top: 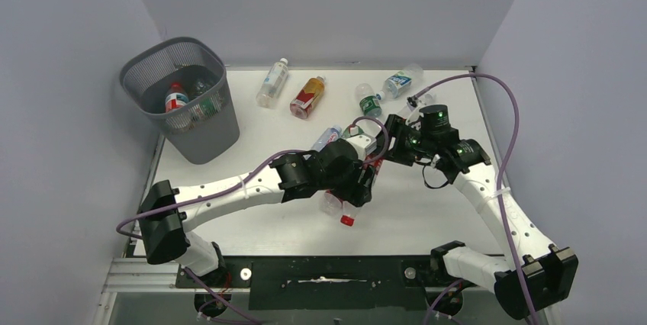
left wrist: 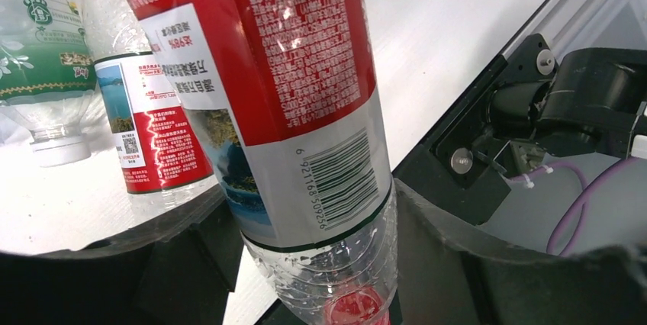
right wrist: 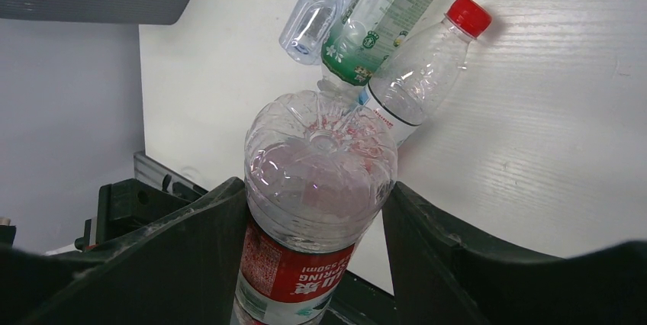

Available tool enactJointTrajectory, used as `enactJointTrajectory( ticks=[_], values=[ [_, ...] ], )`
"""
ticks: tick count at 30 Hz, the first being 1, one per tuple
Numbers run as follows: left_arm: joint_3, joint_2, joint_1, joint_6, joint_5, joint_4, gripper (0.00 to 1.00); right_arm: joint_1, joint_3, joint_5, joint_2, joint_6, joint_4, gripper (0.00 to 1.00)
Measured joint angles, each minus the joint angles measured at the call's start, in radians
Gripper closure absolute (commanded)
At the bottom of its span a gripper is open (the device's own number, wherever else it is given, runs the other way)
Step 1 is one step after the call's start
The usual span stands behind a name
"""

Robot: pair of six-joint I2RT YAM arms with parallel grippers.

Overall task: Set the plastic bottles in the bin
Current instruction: Pick up the plastic bottle at the center of the board.

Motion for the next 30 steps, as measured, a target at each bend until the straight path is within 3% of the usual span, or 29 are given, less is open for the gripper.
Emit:
enactJointTrajectory(
  ticks=[3,7,19,30],
  values=[
    [0.002,0.004,0.0,-0.002,-0.003,0.0,0.5,0.0,0.0,0.001,0.0,-0.001,0.0,0.41],
    [0.011,0.007,0.0,-0.002,-0.007,-0.008,0.51,-0.001,0.0,0.0,-0.001,0.006,0.007,0.01],
    [0.081,0.005,0.044,0.034,-0.023,-0.062,0.51,-0.008,0.034,0.021,-0.022,0.025,-0.024,0.02],
    [0.199,-0.094,0.391,0.133,-0.032,-0.224,0.5,-0.055,0.151,0.1,-0.121,0.009,-0.132,0.02]
  ],
)
